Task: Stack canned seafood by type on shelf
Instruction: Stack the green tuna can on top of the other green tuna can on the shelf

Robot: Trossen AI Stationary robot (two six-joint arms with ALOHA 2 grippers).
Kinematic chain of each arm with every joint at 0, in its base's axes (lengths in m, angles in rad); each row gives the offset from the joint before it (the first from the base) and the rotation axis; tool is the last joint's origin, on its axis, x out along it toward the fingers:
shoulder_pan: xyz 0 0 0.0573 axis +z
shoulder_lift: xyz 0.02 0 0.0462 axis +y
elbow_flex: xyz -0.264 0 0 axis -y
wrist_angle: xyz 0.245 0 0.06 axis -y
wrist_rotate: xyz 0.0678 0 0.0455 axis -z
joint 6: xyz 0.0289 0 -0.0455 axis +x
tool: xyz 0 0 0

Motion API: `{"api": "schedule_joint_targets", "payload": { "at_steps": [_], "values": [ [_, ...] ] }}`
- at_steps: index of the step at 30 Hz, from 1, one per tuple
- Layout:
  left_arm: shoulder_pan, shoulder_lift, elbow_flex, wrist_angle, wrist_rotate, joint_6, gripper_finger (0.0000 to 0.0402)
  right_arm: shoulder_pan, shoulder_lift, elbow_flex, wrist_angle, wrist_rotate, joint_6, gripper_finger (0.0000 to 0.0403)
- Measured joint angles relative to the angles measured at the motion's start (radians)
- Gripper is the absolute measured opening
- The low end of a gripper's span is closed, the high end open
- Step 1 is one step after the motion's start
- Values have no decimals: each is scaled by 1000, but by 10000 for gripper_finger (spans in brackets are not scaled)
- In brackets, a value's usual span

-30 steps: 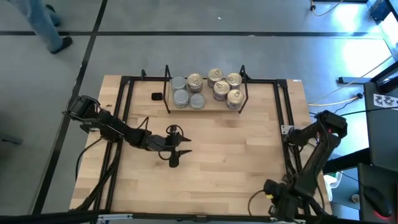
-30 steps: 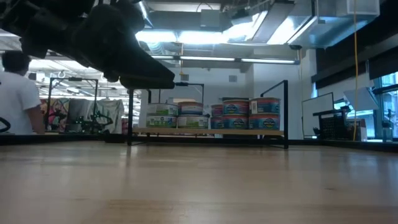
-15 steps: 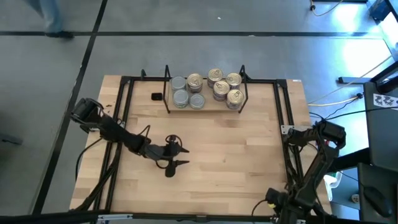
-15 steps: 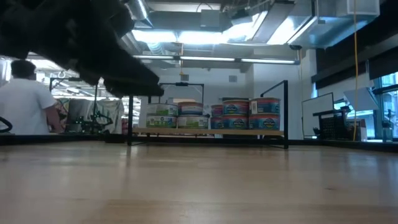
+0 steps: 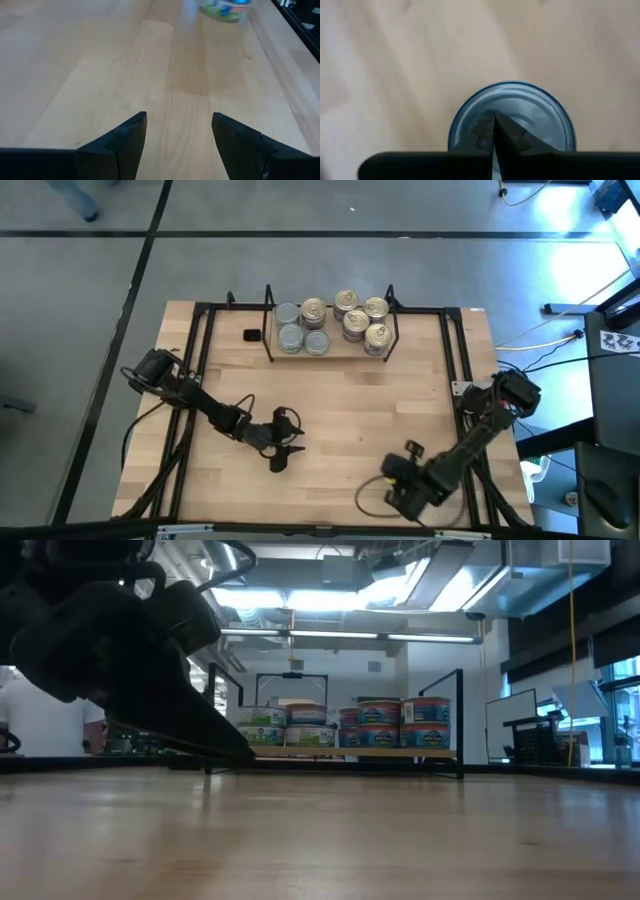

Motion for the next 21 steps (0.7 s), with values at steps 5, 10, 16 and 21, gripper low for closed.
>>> {"api": "schedule_joint_targets", "payload": {
  "at_steps": [5,10,16,21],
  "values": [
    [0,29,19,-1,0,-13,224,-107,17,-1,27,90,-214,11],
    [1,30,21,-3,0,-14,224,-217,66,2,98,117,-434,11],
    [11,30,21,-7,-1,-7,224,-335,95,0,279,141,-704,11],
    [31,30,21,-7,-1,14,224,-429,98,-1,411,102,-873,11]
  ]
}}
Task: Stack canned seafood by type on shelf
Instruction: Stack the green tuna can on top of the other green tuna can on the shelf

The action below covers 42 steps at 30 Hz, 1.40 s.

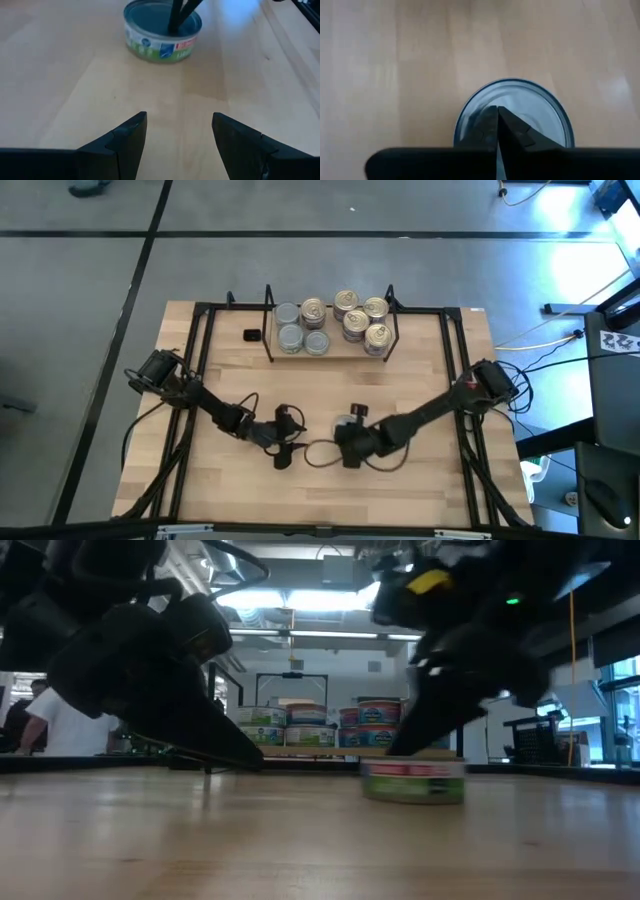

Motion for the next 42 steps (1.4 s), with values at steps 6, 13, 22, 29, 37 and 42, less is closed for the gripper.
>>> {"api": "schedule_joint_targets", "payload": {
  "at_steps": [6,13,22,29,37,42],
  "values": [
    [0,0,0,6,0,-2,223,-78,17,-2,150,-19,-165,11],
    [1,-3,1,10,0,4,223,-59,-64,-5,189,-8,-315,11],
    [-19,-7,74,7,0,71,223,64,-256,-2,-14,117,-272,11],
    [0,-8,159,-116,0,156,223,174,-366,-229,109,229,-210,11],
    [38,-8,283,-240,0,339,223,221,-403,-505,595,195,-137,11],
    [50,-8,370,-378,-2,413,223,197,-403,-493,610,143,-139,13]
  ]
}}
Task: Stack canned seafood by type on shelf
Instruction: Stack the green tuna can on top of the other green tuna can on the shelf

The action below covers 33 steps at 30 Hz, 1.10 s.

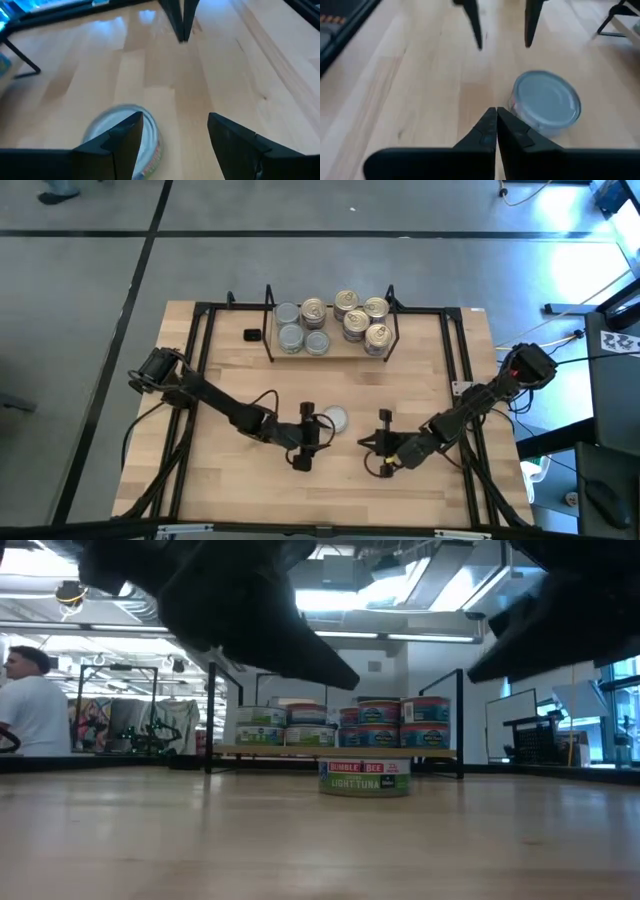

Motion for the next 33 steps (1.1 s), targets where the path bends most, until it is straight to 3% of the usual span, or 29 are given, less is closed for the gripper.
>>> {"api": "schedule_joint_targets", "payload": {
  "at_steps": [5,10,15,19,23,28,33],
  "values": [
    [1,0,22,-23,-5,33,223,-55,0,15,5,-55,47,51],
    [1,0,22,-29,-5,-42,223,-76,0,15,53,-101,112,165],
    [0,0,22,-29,-5,32,223,-74,0,15,105,-102,113,284],
    [0,1,23,-50,-5,92,223,-75,-1,15,106,-100,116,345],
    [-2,10,23,-73,-5,154,222,-75,4,15,107,-97,158,374],
    [49,10,23,-31,-1,212,204,-76,12,16,110,-90,156,376],
    [139,42,22,5,173,115,187,-75,12,16,102,-73,135,369]
  ]
}}
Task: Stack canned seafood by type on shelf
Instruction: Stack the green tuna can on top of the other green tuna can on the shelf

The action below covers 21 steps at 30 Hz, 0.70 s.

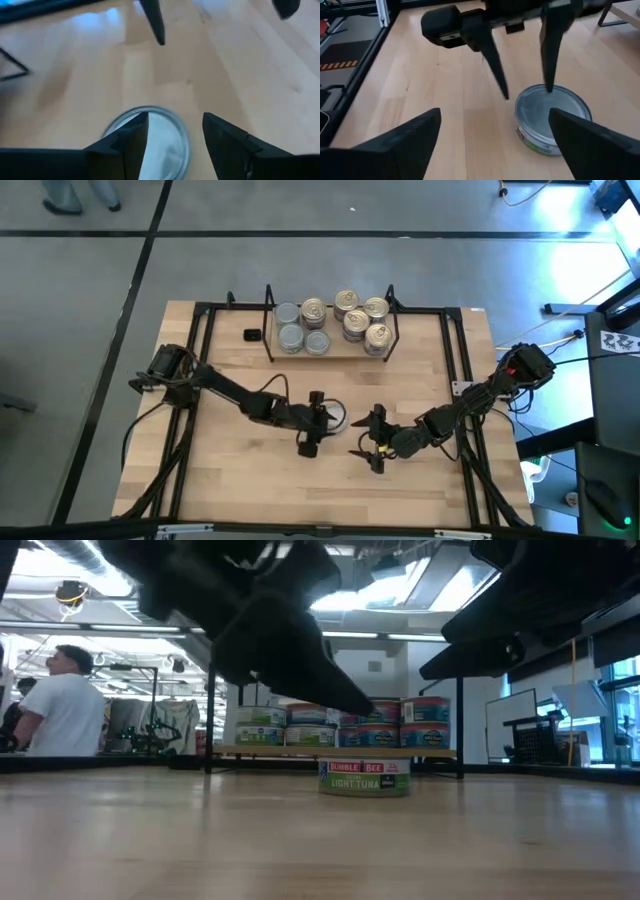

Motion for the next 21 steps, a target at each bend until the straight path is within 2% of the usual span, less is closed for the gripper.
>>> {"api": "schedule_joint_targets", "payload": {
  "at_steps": [4,10,17,21],
  "values": [
    [58,18,1,21,111,-49,174,0,0,0,-2,9,-6,364],
    [103,54,0,12,141,-57,160,0,16,0,-2,22,-33,362],
    [145,91,1,16,183,-15,150,0,90,0,7,16,-71,362],
    [181,115,1,55,269,-13,144,0,151,-1,35,58,-175,362]
  ]
}}
